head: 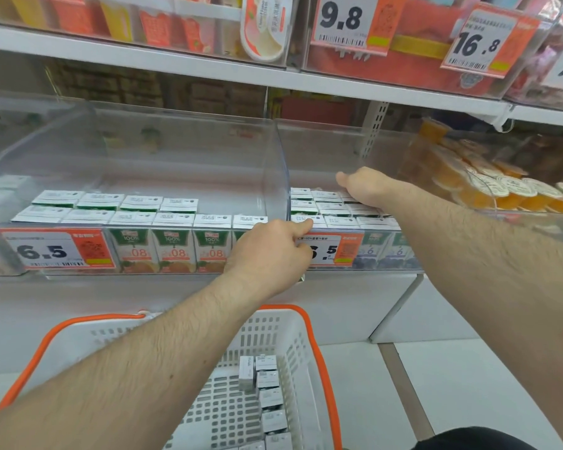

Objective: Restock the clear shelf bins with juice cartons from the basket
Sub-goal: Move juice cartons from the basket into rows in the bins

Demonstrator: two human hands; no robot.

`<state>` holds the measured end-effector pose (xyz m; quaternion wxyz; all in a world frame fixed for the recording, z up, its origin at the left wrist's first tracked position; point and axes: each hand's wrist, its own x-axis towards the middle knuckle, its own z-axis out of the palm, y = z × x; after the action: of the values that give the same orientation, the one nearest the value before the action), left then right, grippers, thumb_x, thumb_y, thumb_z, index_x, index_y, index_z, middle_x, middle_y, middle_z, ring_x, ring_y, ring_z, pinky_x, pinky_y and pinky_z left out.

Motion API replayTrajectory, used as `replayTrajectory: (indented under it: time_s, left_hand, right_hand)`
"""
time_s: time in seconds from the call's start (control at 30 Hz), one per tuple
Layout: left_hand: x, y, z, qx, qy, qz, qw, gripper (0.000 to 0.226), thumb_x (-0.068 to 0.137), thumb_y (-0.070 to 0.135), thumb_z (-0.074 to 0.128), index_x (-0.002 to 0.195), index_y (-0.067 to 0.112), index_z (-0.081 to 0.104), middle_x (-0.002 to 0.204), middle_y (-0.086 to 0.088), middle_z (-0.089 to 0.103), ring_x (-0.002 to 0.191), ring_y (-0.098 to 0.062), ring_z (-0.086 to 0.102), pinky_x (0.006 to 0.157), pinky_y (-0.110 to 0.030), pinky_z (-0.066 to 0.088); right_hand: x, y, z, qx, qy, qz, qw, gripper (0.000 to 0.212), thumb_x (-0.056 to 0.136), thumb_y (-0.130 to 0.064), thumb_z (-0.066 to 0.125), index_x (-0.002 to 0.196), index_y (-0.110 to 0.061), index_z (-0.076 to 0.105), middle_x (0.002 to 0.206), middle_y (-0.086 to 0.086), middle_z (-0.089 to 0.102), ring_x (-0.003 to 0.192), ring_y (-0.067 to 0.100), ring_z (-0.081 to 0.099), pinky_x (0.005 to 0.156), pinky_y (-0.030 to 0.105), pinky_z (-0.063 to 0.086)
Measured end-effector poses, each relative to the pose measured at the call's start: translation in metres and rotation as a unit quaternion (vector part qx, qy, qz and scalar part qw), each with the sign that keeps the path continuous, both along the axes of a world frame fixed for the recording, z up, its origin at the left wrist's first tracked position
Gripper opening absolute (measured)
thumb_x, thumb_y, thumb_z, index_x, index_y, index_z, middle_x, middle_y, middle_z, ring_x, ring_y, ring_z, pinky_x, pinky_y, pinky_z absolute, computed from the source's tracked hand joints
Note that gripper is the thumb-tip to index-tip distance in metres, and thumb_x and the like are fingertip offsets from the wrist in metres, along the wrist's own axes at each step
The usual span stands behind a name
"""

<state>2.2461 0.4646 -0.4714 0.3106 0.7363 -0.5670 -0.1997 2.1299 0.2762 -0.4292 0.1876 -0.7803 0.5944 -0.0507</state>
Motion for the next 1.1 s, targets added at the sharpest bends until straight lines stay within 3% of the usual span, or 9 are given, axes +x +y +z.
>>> replayTrajectory:
  time_s: [0.23,0.4,0.6,0.67,0.77,0.87,0.93,1.0,1.1]
  left_hand:
    - [-0.001,0.002,0.002,0.008,0.007,0.0,1.0,0.049,0.092,0.022,0.047,0.138,0.04,0.052,0.111,0.006,0.072,0.095,-0.027,0.065,0.083,-0.037,0.055]
    - [-0.001,0.0,0.001,0.004,0.012,0.002,1.0,0.05,0.091,0.022,0.046,0.137,0.041,0.051,0.111,0.005,0.071,0.095,-0.024,0.064,0.085,-0.035,0.055]
    - [0.002,-0.004,-0.006,-0.006,0.047,0.007,0.999,0.047,0.094,0.025,0.047,0.137,0.042,0.051,0.113,0.01,0.07,0.089,-0.022,0.065,0.075,-0.03,0.053]
    - [0.004,-0.002,-0.011,-0.029,0.065,-0.002,0.997,0.046,0.097,0.031,0.046,0.141,0.043,0.045,0.1,0.008,0.071,0.071,-0.015,0.059,0.067,-0.027,0.049]
    - [0.007,0.009,-0.017,-0.09,0.122,-0.019,0.988,0.047,0.101,0.037,0.043,0.147,0.042,0.036,0.087,0.001,0.067,0.072,-0.009,0.059,0.072,-0.03,0.05]
    - [0.014,0.025,-0.015,-0.135,0.221,0.007,0.966,0.039,0.102,0.033,0.044,0.14,0.036,0.046,0.077,0.01,0.061,0.062,-0.001,0.053,0.068,-0.024,0.042]
    - [0.02,0.036,-0.01,-0.128,0.29,0.036,0.948,0.033,0.102,0.035,0.041,0.133,0.032,0.052,0.082,0.009,0.062,0.066,-0.002,0.055,0.069,-0.025,0.041]
    - [0.026,0.045,-0.003,-0.094,0.365,0.071,0.923,0.029,0.103,0.039,0.038,0.123,0.029,0.056,0.084,0.003,0.064,0.063,-0.008,0.057,0.061,-0.025,0.042]
    - [0.036,0.062,0.005,-0.056,0.461,0.114,0.878,0.032,0.103,0.046,0.033,0.112,0.028,0.058,0.088,-0.001,0.068,0.062,-0.015,0.06,0.057,-0.025,0.046]
  right_hand:
    - [0.004,0.004,0.009,0.048,-0.026,-0.017,0.998,0.074,0.101,-0.061,0.008,0.156,-0.012,0.02,0.164,0.006,0.018,0.15,0.026,0.019,0.12,0.043,0.013]
    - [0.017,-0.002,0.014,0.093,-0.014,-0.022,0.995,0.078,0.097,-0.067,0.003,0.158,-0.019,0.012,0.165,0.004,0.012,0.151,0.027,0.014,0.119,0.048,0.011]
    - [0.019,-0.004,0.015,0.096,-0.013,-0.032,0.995,0.079,0.096,-0.069,0.003,0.157,-0.021,0.014,0.164,0.005,0.016,0.149,0.027,0.017,0.118,0.049,0.015]
    - [0.017,0.002,0.016,0.1,-0.032,-0.028,0.994,0.08,0.095,-0.07,0.003,0.157,-0.021,0.015,0.164,0.005,0.016,0.15,0.027,0.016,0.119,0.049,0.011]
    - [0.013,0.014,0.013,0.066,-0.018,-0.029,0.997,0.084,0.095,-0.07,0.0,0.155,-0.017,0.025,0.162,0.007,0.023,0.149,0.028,0.019,0.12,0.05,0.006]
    - [0.012,0.027,0.006,-0.056,0.036,-0.032,0.997,0.085,0.094,-0.068,-0.003,0.139,-0.021,0.051,0.139,0.01,0.055,0.137,0.032,0.039,0.119,0.056,0.002]
    - [0.014,0.045,0.004,-0.145,0.006,-0.007,0.989,0.074,0.098,-0.062,0.002,0.097,-0.02,0.063,0.099,0.005,0.066,0.113,0.031,0.055,0.115,0.055,0.012]
    - [0.016,0.071,0.004,-0.228,-0.067,0.028,0.971,0.063,0.102,-0.053,0.013,0.065,-0.018,0.049,0.069,0.0,0.056,0.085,0.026,0.056,0.105,0.05,0.025]
    - [0.024,0.126,0.0,-0.285,-0.231,0.074,0.927,0.054,0.098,-0.043,0.038,0.054,-0.013,0.037,0.053,0.002,0.04,0.057,0.019,0.04,0.068,0.039,0.036]
